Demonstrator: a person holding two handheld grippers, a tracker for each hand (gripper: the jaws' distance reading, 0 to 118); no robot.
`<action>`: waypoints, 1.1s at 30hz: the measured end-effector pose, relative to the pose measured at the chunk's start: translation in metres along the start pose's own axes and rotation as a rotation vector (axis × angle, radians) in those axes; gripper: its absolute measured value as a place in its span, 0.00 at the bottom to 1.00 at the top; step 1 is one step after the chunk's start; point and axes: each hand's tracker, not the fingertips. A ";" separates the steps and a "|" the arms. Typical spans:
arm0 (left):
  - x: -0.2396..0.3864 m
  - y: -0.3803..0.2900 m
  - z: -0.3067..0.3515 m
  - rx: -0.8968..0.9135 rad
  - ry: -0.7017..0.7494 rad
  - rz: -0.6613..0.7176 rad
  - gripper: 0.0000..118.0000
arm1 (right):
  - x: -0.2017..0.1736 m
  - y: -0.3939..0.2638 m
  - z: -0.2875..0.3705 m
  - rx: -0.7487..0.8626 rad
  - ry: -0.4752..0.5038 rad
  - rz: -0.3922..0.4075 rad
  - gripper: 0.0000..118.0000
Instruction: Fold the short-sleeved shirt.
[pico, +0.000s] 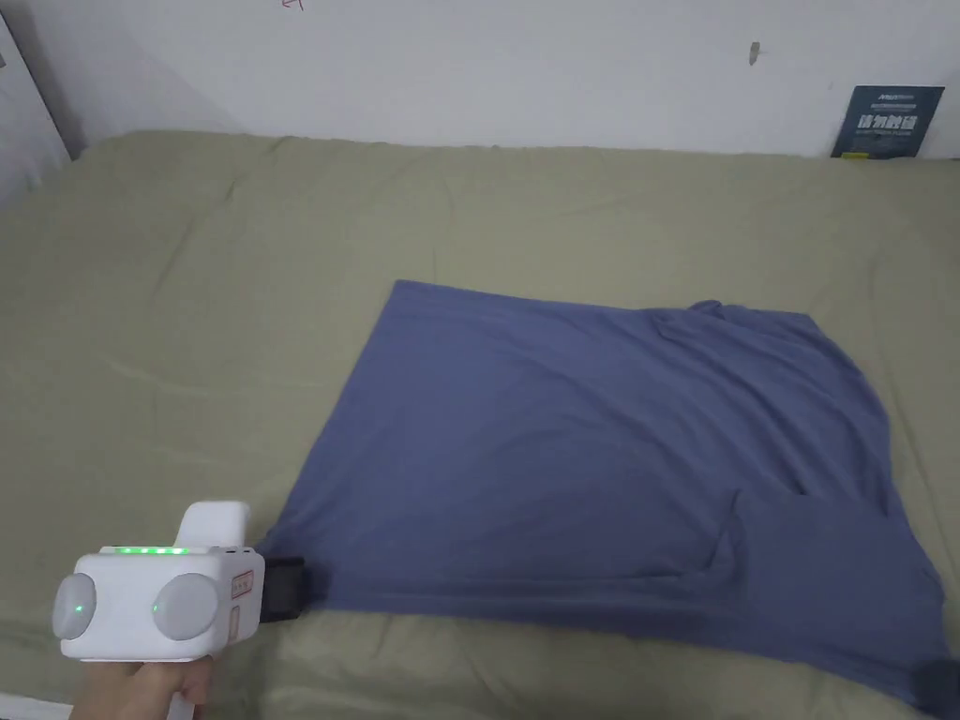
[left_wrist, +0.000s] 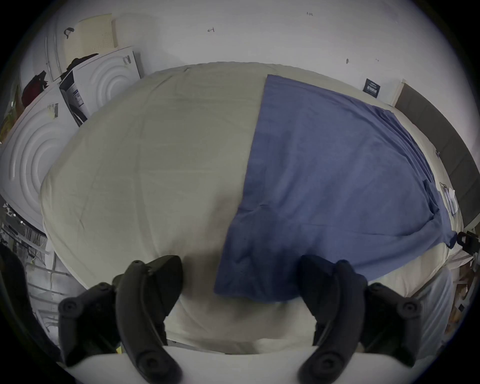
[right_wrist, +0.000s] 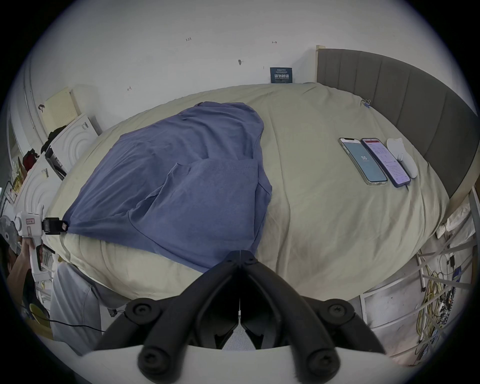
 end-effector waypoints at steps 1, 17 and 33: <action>0.002 0.001 0.006 0.014 -0.001 -0.014 0.38 | 0.003 -0.001 -0.001 -0.001 -0.001 -0.003 0.00; 0.024 0.005 0.019 0.006 -0.021 0.006 0.01 | 0.015 0.005 -0.045 -0.085 0.032 0.037 0.98; 0.011 0.018 0.022 -0.007 -0.037 0.009 0.01 | 0.003 0.014 -0.027 -0.023 0.079 0.102 0.06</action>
